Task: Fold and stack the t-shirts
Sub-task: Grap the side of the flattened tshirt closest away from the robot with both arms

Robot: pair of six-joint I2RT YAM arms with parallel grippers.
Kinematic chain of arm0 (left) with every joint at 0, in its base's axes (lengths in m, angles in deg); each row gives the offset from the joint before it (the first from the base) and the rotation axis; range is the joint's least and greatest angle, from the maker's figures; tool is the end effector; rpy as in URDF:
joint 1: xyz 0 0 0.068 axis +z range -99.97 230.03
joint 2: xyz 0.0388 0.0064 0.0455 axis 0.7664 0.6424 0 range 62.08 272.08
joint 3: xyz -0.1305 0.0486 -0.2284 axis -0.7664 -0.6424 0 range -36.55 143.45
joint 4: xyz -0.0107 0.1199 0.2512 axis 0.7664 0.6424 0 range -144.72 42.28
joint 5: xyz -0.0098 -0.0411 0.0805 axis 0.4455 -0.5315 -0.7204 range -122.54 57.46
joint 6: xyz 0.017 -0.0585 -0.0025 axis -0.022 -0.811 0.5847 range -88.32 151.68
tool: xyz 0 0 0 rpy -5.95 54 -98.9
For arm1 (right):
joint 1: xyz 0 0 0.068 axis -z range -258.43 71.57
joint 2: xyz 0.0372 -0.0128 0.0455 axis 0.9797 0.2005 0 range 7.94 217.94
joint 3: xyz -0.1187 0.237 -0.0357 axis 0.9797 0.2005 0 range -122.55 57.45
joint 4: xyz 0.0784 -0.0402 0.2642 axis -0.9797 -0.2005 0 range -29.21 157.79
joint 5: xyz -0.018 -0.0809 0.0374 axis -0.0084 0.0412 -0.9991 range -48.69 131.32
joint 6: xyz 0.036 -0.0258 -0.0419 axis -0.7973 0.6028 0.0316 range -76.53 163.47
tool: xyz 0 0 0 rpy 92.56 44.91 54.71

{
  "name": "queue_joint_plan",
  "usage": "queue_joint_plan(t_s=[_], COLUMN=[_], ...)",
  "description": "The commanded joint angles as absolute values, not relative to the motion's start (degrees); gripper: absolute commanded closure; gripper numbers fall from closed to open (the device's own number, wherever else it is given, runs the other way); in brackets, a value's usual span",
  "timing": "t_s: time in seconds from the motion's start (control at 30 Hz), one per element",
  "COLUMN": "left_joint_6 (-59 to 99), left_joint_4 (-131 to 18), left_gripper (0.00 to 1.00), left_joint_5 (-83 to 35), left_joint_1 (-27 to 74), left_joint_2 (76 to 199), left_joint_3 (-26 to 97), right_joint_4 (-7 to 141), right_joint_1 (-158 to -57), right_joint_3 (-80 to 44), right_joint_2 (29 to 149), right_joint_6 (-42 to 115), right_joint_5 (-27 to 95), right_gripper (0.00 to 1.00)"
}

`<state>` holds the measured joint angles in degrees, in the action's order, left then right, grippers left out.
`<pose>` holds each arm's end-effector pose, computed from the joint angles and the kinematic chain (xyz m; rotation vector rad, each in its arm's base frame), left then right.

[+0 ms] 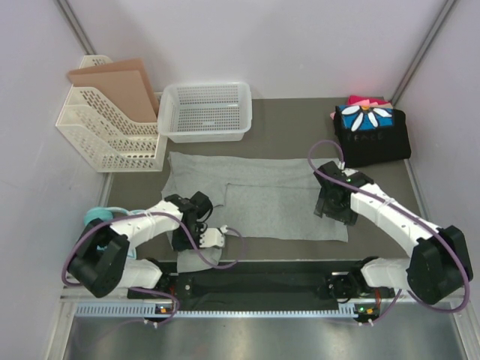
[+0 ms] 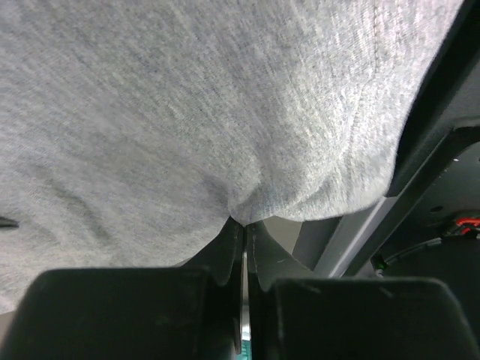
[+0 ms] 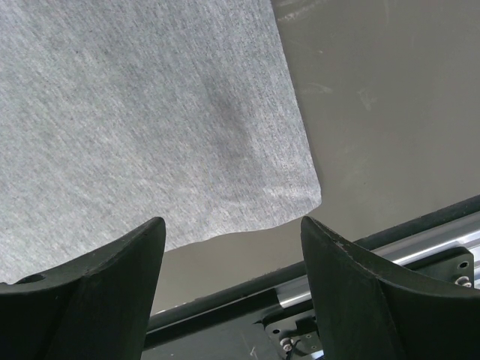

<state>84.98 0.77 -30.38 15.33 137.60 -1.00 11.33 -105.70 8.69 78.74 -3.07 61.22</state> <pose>0.1505 -0.1064 0.1217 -2.1184 -2.1977 0.0802 0.2069 0.0892 0.1999 0.5112 2.7189 -0.2212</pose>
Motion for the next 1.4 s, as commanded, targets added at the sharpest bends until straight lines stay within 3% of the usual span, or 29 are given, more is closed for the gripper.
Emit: queue_joint_plan(t_s=[0.0,0.43,0.73,1.03,1.13,1.17,1.37], left_joint_6=[83.89,87.76,87.49,86.97,86.62,86.44,86.00], left_joint_4=[3.11,7.34,7.77,7.95,7.77,7.86,8.65], left_gripper=[1.00,1.00,1.00,1.00,1.00,1.00,1.00], left_joint_5=[-28.23,-36.31,-37.72,-39.66,-40.18,-40.18,-40.98], left_joint_1=[15.58,21.11,22.17,22.87,23.13,23.22,23.40], left_joint_2=[135.91,132.56,132.57,130.11,129.49,129.49,128.87], left_joint_3=[3.43,11.53,14.25,13.46,13.46,13.55,15.13], right_joint_4=[13.82,14.09,17.87,23.14,23.32,23.15,18.50], right_joint_1=[-106.30,-106.29,-107.61,-108.67,-108.76,-109.02,-109.02], right_joint_3=[7.44,11.20,16.40,16.75,16.58,16.49,14.47], right_joint_2=[82.45,87.57,89.58,94.16,93.54,92.85,86.97], right_joint_6=[-2.76,-5.65,-8.38,-9.79,-9.79,-9.79,-8.91], right_joint_5=[62.50,64.96,61.18,61.27,61.09,61.09,61.70], right_gripper=[0.28,0.26,0.34,0.65,0.82,0.97,1.00])
